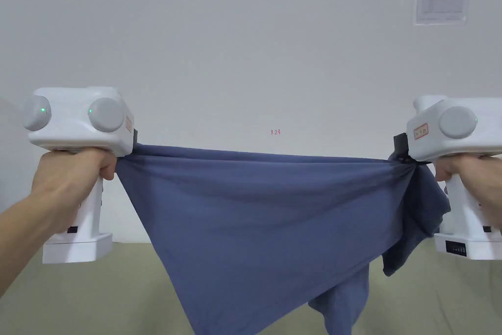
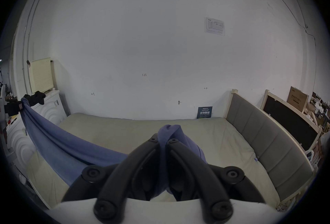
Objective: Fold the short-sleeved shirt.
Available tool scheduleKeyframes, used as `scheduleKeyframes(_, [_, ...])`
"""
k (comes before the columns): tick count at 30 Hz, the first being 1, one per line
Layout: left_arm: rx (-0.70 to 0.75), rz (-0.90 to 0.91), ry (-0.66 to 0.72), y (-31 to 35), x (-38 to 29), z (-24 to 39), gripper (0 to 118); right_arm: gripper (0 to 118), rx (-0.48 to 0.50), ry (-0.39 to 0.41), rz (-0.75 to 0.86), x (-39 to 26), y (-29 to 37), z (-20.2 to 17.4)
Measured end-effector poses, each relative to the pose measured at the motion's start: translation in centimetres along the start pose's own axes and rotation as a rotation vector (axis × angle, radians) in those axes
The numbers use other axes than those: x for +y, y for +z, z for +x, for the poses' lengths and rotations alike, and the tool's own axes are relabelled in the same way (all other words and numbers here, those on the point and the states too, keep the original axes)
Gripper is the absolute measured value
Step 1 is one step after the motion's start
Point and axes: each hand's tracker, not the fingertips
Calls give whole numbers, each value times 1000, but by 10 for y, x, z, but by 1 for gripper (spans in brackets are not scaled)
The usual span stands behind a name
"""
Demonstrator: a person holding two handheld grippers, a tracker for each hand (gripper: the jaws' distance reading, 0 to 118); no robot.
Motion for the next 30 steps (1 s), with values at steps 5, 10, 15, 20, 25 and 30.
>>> scheduleKeyframes(5, [34, -56, -63, -59, -20, 15, 2, 6, -16, 30, -33, -19, -65, -14])
scheduleKeyframes(10, [35, -95, -34, -109, -48, 15, 2, 6, -19, 38, -89, -59, -119, -26])
scheduleKeyframes(15, [7, -206, -52, -138, -114, 14, 2, 6, -19, 66, -165, -120, -141, -32])
scheduleKeyframes(20, [-34, -298, -70, -124, -196, 5, 2, 6, -8, 116, -247, -198, -114, -28])
scheduleKeyframes(25, [-86, -386, -87, -68, -281, -10, 2, 6, 32, 101, -316, -285, -54, -20])
scheduleKeyframes(30, [-120, -486, -110, 1, -360, -33, 2, 6, 13, 51, -371, -376, 24, -12])
